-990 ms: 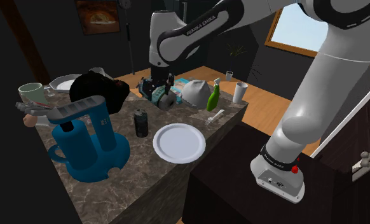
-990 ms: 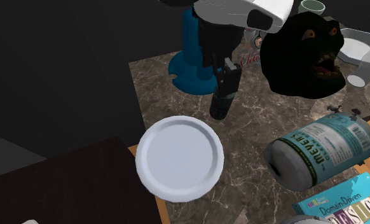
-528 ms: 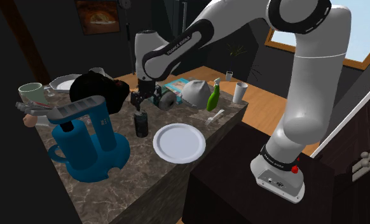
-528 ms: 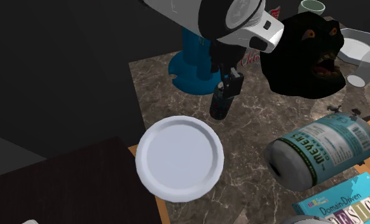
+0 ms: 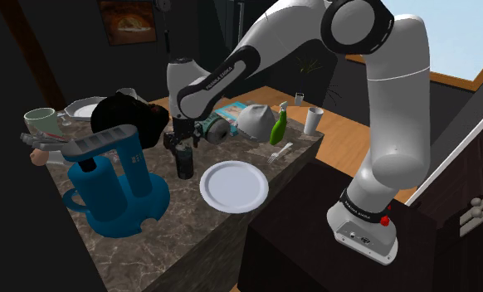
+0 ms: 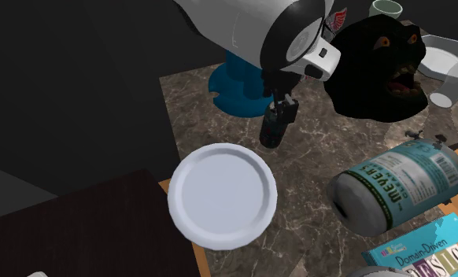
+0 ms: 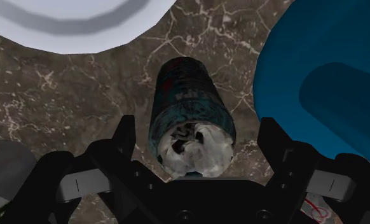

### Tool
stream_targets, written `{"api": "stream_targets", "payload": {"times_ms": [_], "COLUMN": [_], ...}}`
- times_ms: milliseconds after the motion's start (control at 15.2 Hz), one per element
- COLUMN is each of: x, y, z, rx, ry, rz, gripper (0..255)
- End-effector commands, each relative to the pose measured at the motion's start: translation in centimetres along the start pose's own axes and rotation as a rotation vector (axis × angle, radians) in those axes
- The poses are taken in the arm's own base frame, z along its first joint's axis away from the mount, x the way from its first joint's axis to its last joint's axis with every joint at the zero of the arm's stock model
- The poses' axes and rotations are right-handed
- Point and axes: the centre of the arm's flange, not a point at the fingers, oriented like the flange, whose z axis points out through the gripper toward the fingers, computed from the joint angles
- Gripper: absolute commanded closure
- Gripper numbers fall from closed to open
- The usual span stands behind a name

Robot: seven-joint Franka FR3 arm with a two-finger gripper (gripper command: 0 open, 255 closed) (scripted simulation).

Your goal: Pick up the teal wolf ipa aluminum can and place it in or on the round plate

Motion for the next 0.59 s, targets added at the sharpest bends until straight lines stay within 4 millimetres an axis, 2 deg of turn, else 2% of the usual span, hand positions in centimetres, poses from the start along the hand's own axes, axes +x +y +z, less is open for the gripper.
{"api": "stream_targets", "payload": {"times_ms": [0,66,528], "x": [0.15,0.15,0.15], "y": [0.02,0.02,0.02], "z": [1.10,1.94,1.94], "rx": [0.000,0.000,0.000], "ry": [0.000,0.000,0.000], "rz": [0.000,0.000,0.000], "gripper": [0,0,0]}}
